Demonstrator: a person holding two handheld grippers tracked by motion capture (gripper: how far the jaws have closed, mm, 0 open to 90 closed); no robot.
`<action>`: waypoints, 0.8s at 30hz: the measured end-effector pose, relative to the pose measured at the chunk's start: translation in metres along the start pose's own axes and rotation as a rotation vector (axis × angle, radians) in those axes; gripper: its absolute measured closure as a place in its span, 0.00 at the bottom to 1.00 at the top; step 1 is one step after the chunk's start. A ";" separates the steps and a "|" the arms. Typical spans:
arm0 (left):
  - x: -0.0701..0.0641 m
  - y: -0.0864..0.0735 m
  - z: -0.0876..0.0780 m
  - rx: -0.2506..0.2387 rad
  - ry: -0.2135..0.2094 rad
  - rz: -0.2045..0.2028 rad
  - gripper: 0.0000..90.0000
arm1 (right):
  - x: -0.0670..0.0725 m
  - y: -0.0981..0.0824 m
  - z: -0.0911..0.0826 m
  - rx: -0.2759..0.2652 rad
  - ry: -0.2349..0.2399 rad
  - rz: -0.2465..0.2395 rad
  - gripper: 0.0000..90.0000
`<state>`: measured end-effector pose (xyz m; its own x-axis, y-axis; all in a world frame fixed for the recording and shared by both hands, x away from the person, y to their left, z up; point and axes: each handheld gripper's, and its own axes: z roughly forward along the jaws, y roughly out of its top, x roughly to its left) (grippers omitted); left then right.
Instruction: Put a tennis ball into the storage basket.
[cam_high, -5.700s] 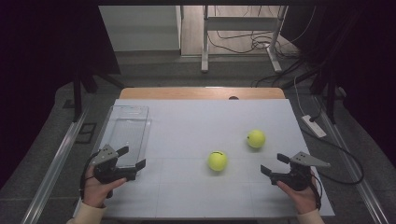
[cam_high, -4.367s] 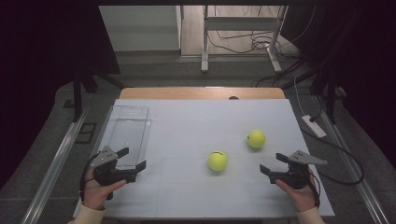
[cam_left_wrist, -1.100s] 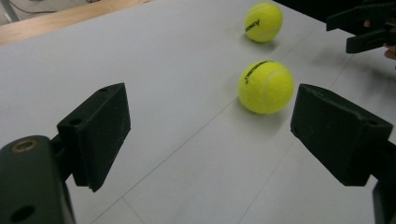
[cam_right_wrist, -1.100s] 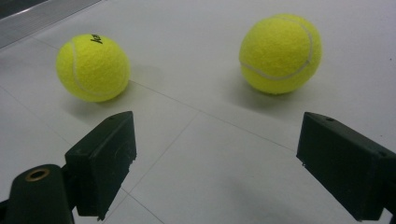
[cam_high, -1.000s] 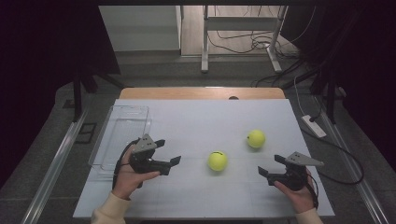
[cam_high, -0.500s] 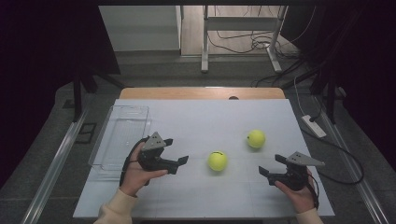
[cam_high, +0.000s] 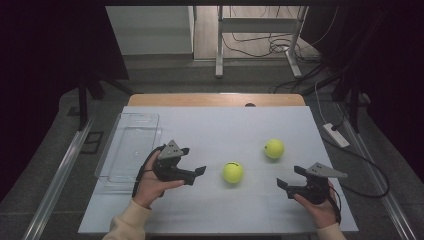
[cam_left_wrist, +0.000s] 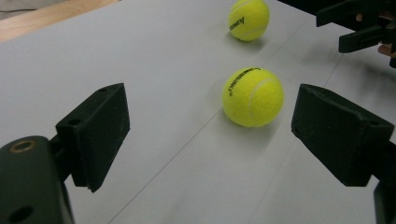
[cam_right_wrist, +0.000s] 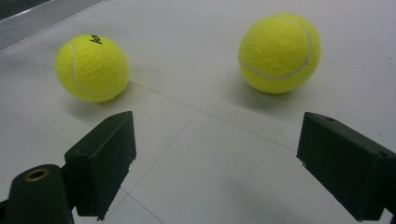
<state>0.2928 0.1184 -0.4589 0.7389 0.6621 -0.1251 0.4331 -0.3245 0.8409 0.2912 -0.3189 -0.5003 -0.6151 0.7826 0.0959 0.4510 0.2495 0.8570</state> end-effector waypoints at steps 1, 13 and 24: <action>0.000 0.000 0.001 0.001 -0.002 0.003 0.14 | 0.000 0.000 0.000 0.001 0.001 0.000 0.13; -0.009 0.009 0.013 0.008 -0.034 0.034 0.13 | 0.000 -0.001 0.001 0.004 0.002 0.001 0.13; -0.016 0.017 0.025 0.018 -0.056 0.058 0.12 | 0.000 -0.001 0.001 0.006 0.003 0.002 0.13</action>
<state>0.3011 0.0852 -0.4556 0.7903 0.6034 -0.1064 0.3981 -0.3736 0.8378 0.2913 -0.3184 -0.5017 -0.6158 0.7817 0.0990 0.4564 0.2514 0.8535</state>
